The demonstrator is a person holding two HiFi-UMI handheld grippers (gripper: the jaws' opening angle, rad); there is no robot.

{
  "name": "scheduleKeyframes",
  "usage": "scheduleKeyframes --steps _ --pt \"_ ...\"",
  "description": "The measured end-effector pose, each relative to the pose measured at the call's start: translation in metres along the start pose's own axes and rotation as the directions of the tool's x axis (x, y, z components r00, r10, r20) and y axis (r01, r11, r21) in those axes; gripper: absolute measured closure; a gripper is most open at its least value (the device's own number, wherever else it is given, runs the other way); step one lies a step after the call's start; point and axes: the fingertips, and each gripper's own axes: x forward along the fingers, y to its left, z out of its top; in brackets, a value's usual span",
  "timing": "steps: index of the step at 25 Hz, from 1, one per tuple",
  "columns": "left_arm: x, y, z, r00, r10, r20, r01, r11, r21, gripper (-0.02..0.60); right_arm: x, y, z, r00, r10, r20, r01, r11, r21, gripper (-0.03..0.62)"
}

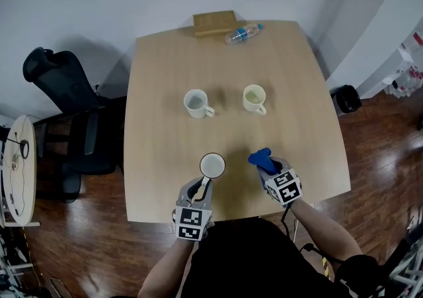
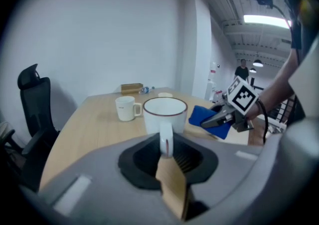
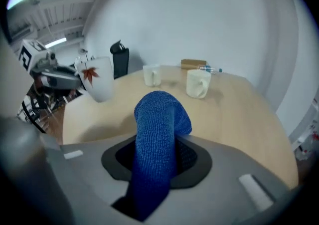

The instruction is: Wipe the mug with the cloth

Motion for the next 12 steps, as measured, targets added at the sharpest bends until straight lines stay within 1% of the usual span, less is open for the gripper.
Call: scheduleKeyframes --steps 1,3,4,6,8,9,10,12 --pt "-0.003 -0.004 0.010 1.000 -0.022 0.017 0.022 1.000 -0.022 0.520 -0.010 0.003 0.017 0.997 0.030 0.066 -0.032 0.999 0.023 0.462" --pt "-0.008 -0.008 0.032 0.996 -0.058 0.062 0.062 0.996 -0.061 0.520 -0.036 0.011 0.059 0.977 0.087 0.196 -0.098 0.994 0.048 0.462" --pt "-0.011 -0.009 0.044 0.994 -0.072 0.088 0.078 0.994 -0.074 0.520 -0.050 0.014 0.079 0.961 0.111 0.255 -0.128 0.991 0.050 0.462" --pt "-0.019 -0.011 0.069 0.985 -0.096 0.142 0.110 0.990 -0.090 0.520 -0.080 0.019 0.120 0.920 0.150 0.363 -0.178 0.983 0.046 0.461" --pt "-0.027 -0.014 0.095 0.972 -0.127 0.198 0.150 0.983 -0.105 0.520 -0.109 0.024 0.157 0.868 0.177 0.463 -0.213 0.977 0.027 0.461" --pt "-0.031 -0.016 0.109 0.963 -0.148 0.226 0.177 0.977 -0.114 0.520 -0.125 0.027 0.175 0.838 0.190 0.512 -0.222 0.975 0.002 0.461" --pt "-0.036 -0.020 0.122 0.952 -0.173 0.254 0.209 0.970 -0.121 0.520 -0.142 0.032 0.192 0.804 0.206 0.558 -0.221 0.974 -0.041 0.461" --pt "-0.044 -0.029 0.148 0.925 -0.227 0.304 0.273 0.955 -0.119 0.520 -0.178 0.054 0.224 0.729 0.257 0.635 -0.184 0.966 -0.180 0.461"
